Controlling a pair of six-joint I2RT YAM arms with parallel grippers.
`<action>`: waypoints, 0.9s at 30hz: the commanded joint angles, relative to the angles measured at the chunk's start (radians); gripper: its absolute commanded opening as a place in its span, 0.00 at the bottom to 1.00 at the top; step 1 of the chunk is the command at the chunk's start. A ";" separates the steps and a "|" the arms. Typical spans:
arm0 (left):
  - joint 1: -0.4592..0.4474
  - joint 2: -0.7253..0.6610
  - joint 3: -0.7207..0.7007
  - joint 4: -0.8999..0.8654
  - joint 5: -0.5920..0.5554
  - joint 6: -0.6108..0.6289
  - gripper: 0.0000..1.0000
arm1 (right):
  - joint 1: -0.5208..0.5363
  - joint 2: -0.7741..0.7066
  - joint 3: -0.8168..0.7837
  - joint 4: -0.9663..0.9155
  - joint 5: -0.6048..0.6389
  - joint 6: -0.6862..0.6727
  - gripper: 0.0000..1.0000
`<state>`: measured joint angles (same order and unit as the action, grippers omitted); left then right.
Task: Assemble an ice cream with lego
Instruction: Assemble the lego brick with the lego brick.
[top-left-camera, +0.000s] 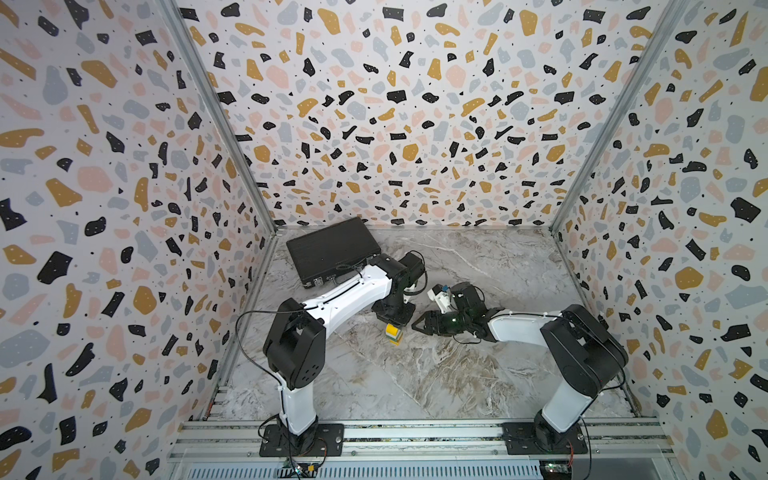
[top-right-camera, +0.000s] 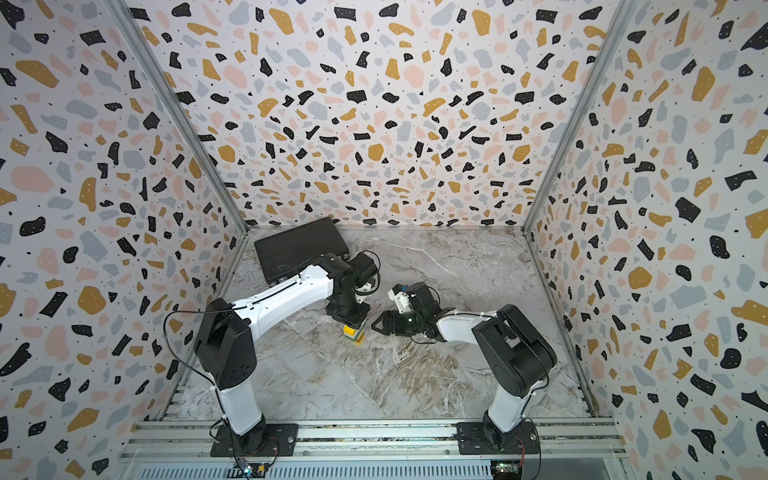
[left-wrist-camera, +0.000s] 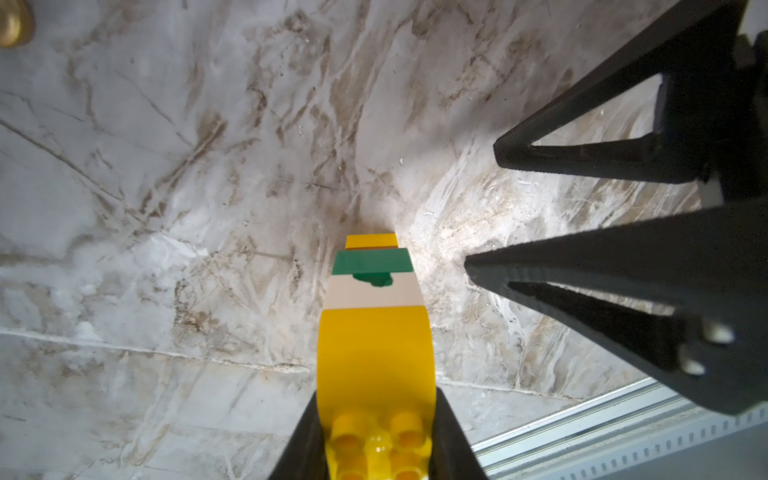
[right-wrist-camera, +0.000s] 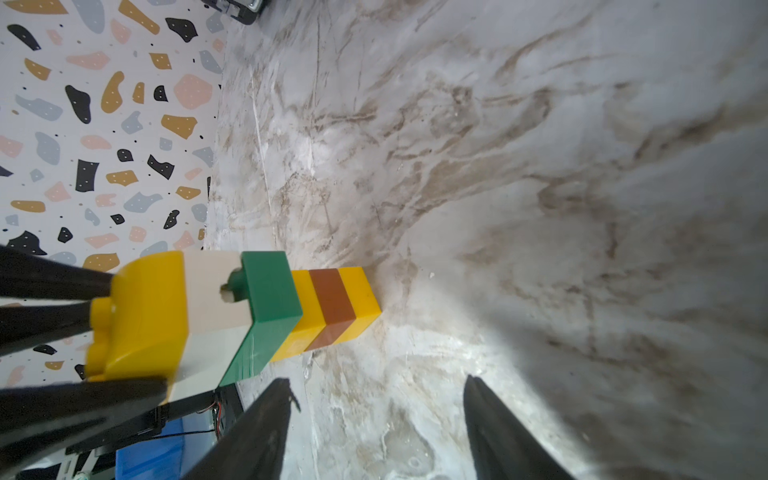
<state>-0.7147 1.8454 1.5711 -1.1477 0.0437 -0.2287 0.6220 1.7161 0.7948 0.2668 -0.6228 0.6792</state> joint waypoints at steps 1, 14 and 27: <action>-0.003 0.042 -0.035 0.051 0.004 0.015 0.06 | 0.002 -0.035 0.001 0.051 -0.030 0.035 0.73; -0.005 0.104 -0.091 0.050 -0.007 -0.004 0.08 | -0.035 -0.017 -0.021 0.145 -0.072 0.120 0.74; -0.016 0.060 -0.104 0.069 -0.027 -0.044 0.32 | -0.084 -0.066 -0.075 0.153 -0.009 0.122 0.74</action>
<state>-0.7235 1.8282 1.5391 -1.1164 0.0341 -0.2474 0.5373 1.6897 0.7212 0.4065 -0.6422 0.8040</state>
